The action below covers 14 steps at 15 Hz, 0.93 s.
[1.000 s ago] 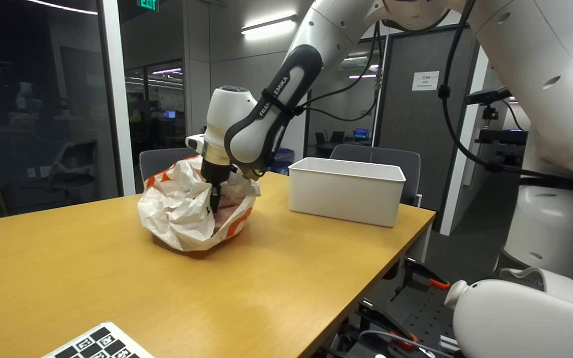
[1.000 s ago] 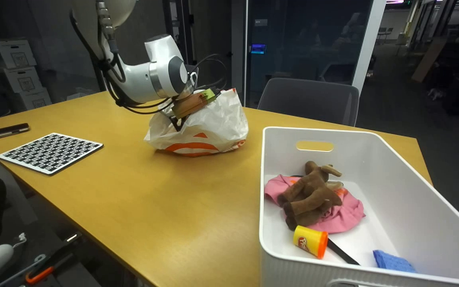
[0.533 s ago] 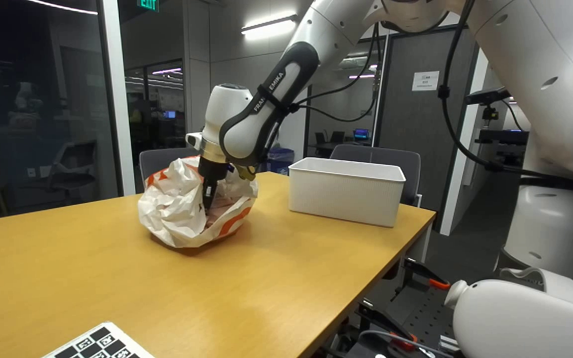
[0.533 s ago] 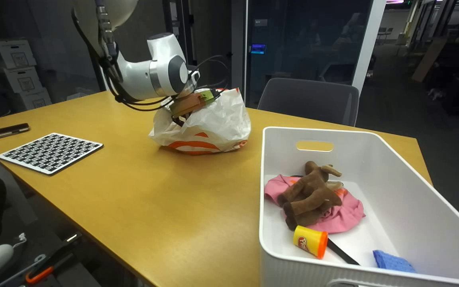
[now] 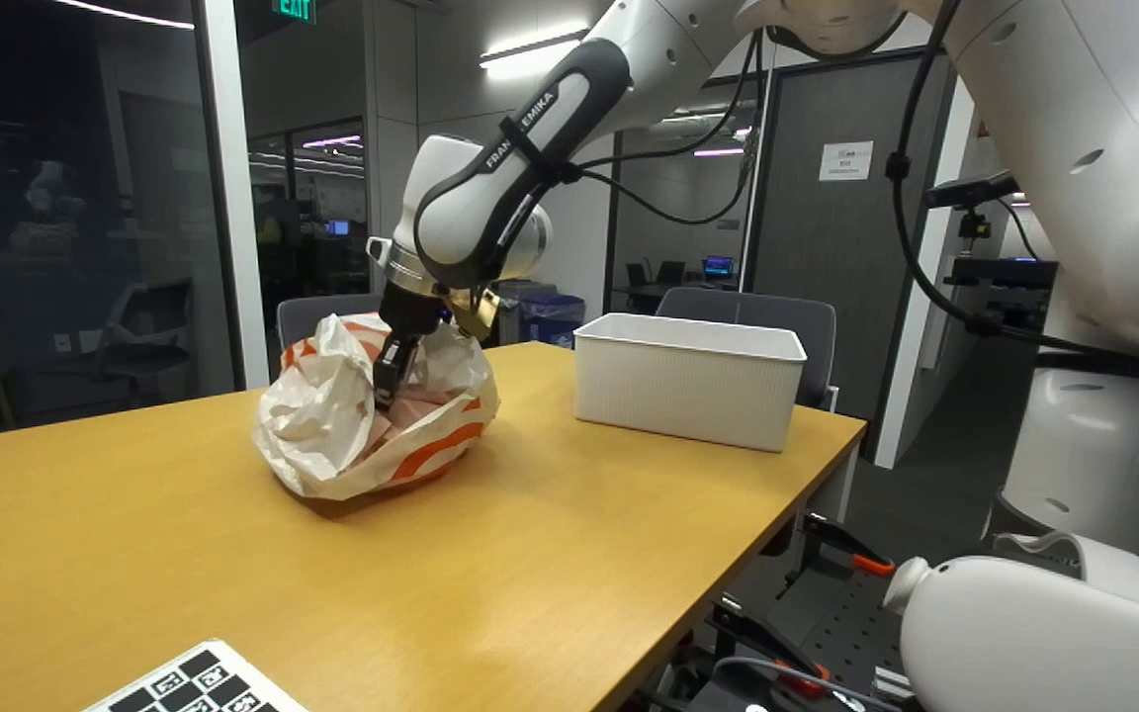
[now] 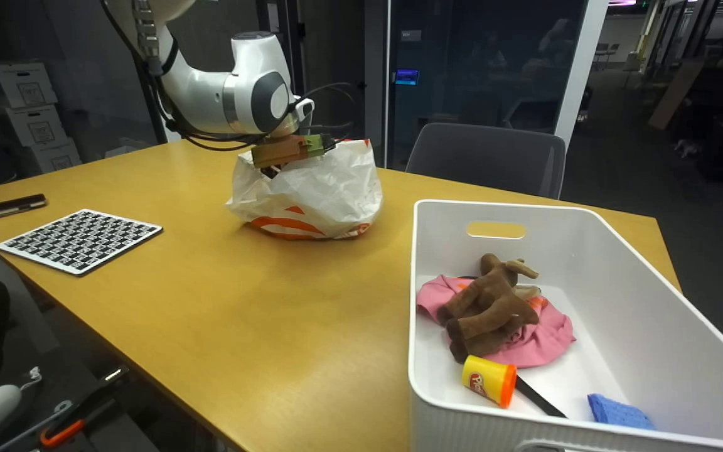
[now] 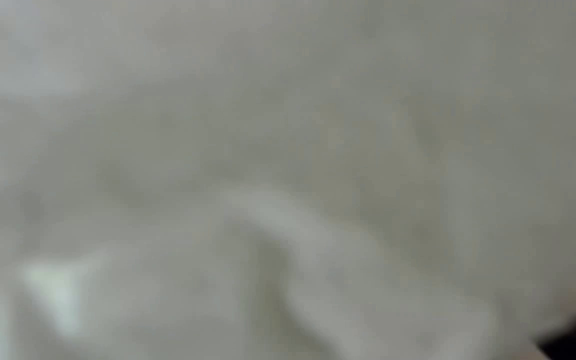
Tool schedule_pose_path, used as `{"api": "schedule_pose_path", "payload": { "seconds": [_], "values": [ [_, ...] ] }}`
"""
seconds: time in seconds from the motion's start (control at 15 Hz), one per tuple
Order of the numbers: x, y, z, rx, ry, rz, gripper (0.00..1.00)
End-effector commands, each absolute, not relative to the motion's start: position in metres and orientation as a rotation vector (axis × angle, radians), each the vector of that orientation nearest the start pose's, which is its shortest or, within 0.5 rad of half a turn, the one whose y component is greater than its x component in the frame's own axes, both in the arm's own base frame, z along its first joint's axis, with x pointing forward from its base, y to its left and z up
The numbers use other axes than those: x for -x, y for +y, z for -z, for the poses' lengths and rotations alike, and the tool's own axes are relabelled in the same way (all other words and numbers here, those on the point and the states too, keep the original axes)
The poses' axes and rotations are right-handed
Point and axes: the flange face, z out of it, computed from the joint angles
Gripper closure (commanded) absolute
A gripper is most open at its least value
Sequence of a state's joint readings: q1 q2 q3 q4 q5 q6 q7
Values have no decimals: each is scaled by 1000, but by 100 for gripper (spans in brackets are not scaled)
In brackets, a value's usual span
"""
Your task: Move the items, which are in the plastic, to the laundry basket
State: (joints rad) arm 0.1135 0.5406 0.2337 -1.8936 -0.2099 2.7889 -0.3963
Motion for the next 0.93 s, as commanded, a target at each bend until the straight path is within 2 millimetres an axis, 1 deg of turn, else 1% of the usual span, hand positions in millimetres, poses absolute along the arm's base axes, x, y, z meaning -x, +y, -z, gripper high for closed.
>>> {"api": "schedule_pose_path", "payload": {
  "seconds": [0.0, 0.33, 0.53, 0.6, 0.67, 0.73, 0.87],
  "values": [
    [-624, 221, -309, 2845, -1218, 676, 97],
    [-615, 216, -371, 2908, -1081, 762, 97],
    [-607, 205, -402, 3020, -1017, 776, 97],
    [-601, 203, -409, 3077, -958, 717, 97],
    [-594, 204, -412, 3110, -908, 602, 97],
    [-585, 211, -413, 3077, -893, 462, 97],
    [-575, 221, -423, 2967, -876, 331, 97]
  ]
}}
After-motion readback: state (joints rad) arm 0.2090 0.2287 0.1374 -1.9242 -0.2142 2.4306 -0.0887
